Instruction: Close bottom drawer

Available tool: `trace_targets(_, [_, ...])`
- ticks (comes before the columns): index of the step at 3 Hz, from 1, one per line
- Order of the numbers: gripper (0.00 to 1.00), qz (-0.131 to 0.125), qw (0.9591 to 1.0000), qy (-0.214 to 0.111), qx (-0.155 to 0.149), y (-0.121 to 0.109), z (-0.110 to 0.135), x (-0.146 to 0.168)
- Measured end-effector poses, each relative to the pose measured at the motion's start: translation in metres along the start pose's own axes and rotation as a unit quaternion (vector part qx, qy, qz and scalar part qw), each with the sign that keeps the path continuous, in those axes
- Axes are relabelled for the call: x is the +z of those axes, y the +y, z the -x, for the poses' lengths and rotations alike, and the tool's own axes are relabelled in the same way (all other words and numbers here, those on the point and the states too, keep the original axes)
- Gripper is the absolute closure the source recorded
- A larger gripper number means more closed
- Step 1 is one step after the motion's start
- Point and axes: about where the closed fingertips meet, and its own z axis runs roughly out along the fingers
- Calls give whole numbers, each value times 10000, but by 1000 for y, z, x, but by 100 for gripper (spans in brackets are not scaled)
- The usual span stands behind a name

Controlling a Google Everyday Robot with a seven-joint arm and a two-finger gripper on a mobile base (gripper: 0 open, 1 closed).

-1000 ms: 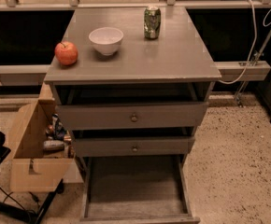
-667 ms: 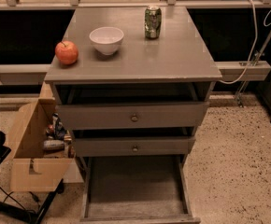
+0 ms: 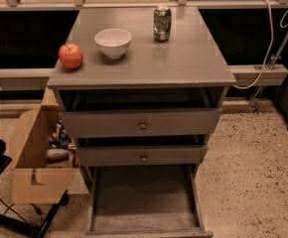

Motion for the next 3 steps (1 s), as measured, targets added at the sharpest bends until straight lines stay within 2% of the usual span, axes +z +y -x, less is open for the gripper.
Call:
trace_targets(1, [100,83,9992,160,-352,-39,25,35])
trace_targets(2, [100,121,9979,233,-592,-70,50,53])
trace_targets(3, [100,121,9979,233,-592,-69,50,52])
